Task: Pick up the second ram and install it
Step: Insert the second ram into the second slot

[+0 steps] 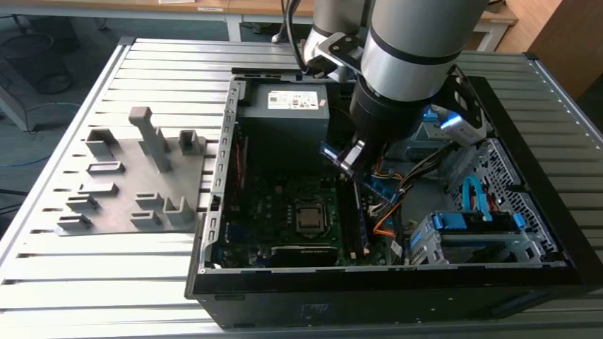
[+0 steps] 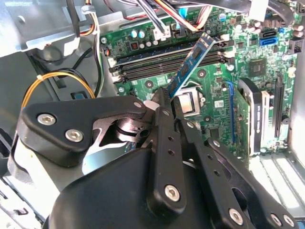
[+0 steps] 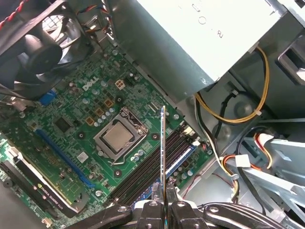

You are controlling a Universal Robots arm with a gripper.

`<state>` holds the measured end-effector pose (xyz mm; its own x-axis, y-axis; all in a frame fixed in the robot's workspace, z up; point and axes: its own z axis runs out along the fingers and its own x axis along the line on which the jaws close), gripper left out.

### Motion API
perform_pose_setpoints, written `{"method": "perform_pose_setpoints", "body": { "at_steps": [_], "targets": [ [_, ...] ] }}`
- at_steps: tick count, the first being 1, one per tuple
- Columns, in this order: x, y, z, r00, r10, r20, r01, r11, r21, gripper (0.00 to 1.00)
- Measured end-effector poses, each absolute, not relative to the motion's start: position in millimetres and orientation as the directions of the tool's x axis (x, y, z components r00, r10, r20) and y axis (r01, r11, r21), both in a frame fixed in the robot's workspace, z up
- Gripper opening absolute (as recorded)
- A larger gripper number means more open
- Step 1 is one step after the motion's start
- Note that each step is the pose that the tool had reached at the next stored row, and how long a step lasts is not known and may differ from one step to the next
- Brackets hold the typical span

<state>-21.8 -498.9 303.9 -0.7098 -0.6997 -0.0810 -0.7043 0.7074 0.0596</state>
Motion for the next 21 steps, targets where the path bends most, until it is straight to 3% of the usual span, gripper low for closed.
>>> {"method": "perform_pose_setpoints", "body": {
  "at_steps": [21],
  "targets": [
    [-21.8,-498.9,303.8,-0.772,-0.631,-0.081,-0.636,0.770,0.059,0.14]
  ]
}}
